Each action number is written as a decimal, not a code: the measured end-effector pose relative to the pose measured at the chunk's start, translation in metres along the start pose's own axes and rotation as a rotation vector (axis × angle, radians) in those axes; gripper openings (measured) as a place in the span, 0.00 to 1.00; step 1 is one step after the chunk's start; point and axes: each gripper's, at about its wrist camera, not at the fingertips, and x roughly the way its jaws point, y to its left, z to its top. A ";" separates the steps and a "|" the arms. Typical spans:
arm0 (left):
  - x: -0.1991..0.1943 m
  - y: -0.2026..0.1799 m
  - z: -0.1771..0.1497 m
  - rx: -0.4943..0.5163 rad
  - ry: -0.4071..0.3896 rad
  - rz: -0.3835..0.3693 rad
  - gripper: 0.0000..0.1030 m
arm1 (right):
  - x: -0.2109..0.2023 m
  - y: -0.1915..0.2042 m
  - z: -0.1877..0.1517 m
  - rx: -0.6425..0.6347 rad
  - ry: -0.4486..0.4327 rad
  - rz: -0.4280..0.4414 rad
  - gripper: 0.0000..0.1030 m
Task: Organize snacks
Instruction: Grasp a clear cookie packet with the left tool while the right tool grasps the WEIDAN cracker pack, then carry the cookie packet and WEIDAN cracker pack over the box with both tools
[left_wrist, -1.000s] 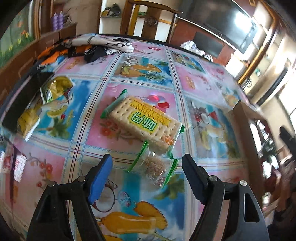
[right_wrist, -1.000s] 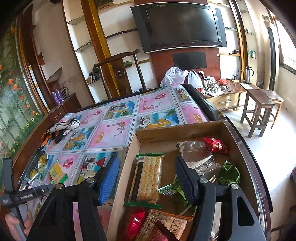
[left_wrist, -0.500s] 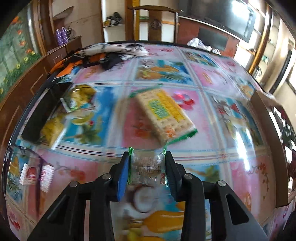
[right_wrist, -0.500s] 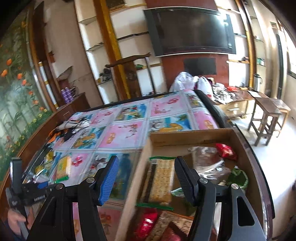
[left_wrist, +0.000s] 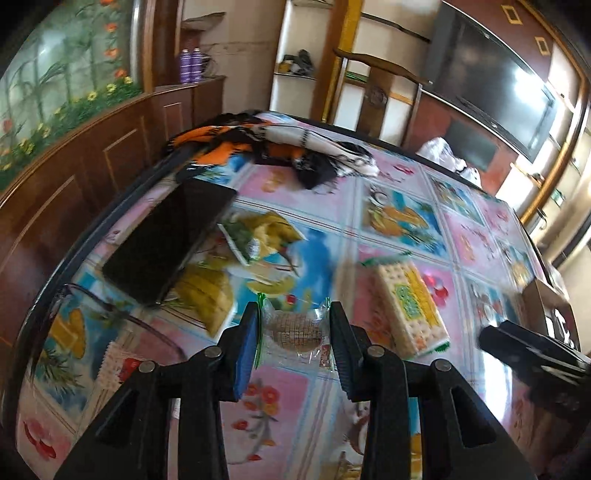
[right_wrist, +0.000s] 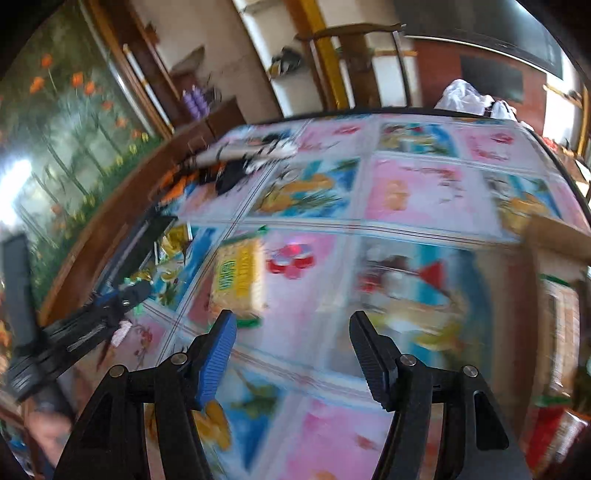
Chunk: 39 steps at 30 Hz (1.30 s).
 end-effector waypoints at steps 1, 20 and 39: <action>0.000 0.003 0.001 -0.013 -0.002 0.003 0.35 | 0.008 0.009 0.005 -0.015 0.003 -0.006 0.66; -0.006 -0.001 -0.001 -0.013 -0.018 -0.016 0.35 | 0.050 0.034 -0.005 -0.136 0.071 -0.176 0.49; -0.007 -0.080 -0.037 0.252 -0.044 -0.094 0.35 | -0.053 -0.040 -0.055 0.054 -0.131 -0.077 0.49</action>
